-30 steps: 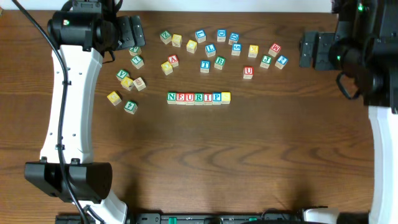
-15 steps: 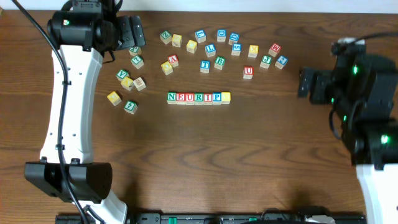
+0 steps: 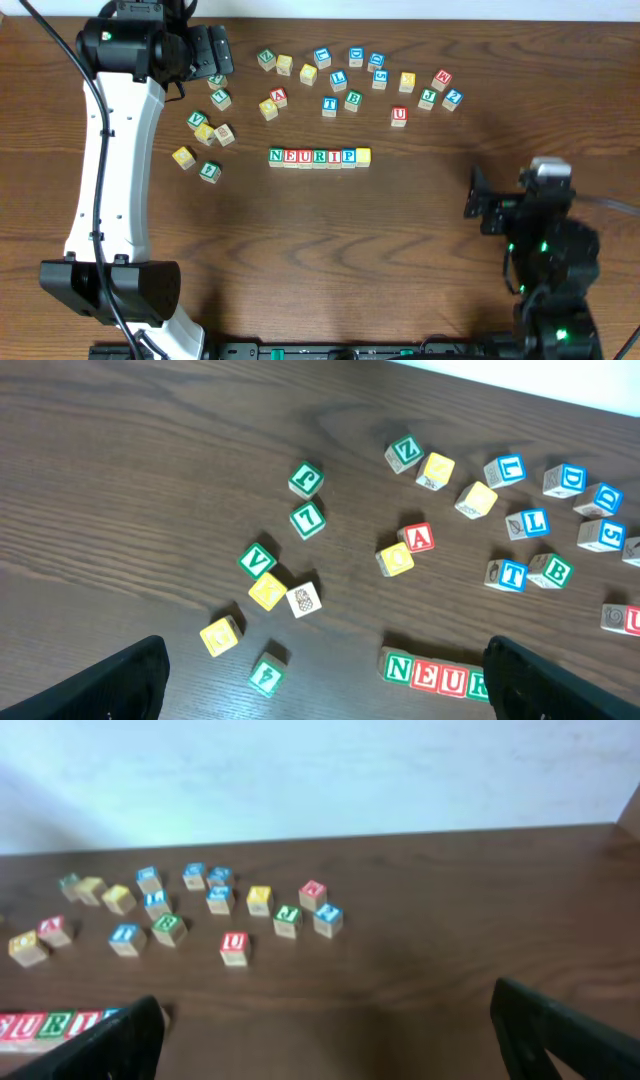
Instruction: Spell out NEURIPS
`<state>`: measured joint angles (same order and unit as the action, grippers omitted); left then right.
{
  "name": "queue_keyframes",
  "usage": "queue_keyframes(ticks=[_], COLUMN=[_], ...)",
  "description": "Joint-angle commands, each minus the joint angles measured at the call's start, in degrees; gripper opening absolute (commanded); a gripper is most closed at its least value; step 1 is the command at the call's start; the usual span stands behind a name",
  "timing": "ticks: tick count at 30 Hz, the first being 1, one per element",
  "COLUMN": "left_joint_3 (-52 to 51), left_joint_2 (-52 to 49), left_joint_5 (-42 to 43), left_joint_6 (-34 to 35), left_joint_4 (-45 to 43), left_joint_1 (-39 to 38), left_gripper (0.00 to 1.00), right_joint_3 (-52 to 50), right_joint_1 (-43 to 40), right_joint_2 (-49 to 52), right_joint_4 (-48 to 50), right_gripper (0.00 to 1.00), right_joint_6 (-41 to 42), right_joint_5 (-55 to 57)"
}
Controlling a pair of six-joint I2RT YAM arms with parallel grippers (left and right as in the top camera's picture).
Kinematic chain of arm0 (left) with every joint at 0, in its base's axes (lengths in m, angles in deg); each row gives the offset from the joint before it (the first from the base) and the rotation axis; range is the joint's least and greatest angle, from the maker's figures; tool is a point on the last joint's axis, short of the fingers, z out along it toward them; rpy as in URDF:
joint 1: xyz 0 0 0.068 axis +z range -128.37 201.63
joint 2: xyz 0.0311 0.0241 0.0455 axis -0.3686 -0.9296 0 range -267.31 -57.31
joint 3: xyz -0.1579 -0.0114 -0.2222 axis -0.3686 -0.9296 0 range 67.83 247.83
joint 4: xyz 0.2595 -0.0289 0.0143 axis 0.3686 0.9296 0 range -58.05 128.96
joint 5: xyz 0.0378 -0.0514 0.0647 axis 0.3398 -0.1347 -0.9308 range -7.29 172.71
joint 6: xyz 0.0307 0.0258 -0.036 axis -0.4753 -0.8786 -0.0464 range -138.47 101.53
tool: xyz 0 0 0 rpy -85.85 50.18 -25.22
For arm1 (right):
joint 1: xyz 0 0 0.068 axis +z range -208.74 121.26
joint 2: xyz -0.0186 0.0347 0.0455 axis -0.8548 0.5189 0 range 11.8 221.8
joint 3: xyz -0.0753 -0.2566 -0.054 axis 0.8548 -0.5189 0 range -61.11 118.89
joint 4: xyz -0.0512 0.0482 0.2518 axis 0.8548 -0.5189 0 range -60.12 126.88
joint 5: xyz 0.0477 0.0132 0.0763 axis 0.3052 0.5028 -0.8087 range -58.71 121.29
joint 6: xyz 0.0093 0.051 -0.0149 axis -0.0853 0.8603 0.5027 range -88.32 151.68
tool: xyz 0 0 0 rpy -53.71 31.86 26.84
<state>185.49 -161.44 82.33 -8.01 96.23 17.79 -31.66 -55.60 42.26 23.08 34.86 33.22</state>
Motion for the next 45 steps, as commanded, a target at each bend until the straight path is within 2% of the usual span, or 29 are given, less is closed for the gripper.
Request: queue_keyframes(ticks=[1,10,28,45], left_joint_3=[0.6,0.6,0.6,0.6], left_joint_2=[-0.3,-0.3,-0.3,-0.3], left_joint_5=[-0.7,-0.7,-0.7,-0.7], left_joint_6=[-0.4,-0.3,-0.4,-0.3], left_joint_4=[0.2,0.2,0.2,0.2], left_joint_1=[0.3,0.3,0.3,0.3], left_gripper=[0.99,0.99,0.99,0.99], right_joint_3=[-6.2,-18.6,-28.4,-29.2], right_joint_1=[-0.6,-0.5,1.5,1.5], right_joint_2=[-6.0,-18.8,-30.1,-30.2], right_joint_4=[2.0,5.9,8.0,9.7], right_gripper=[0.99,0.99,0.99,0.99], right_joint_6=[-0.4,0.2,0.2,0.2], right_joint_5=[-0.6,-1.0,-1.0,-1.0])
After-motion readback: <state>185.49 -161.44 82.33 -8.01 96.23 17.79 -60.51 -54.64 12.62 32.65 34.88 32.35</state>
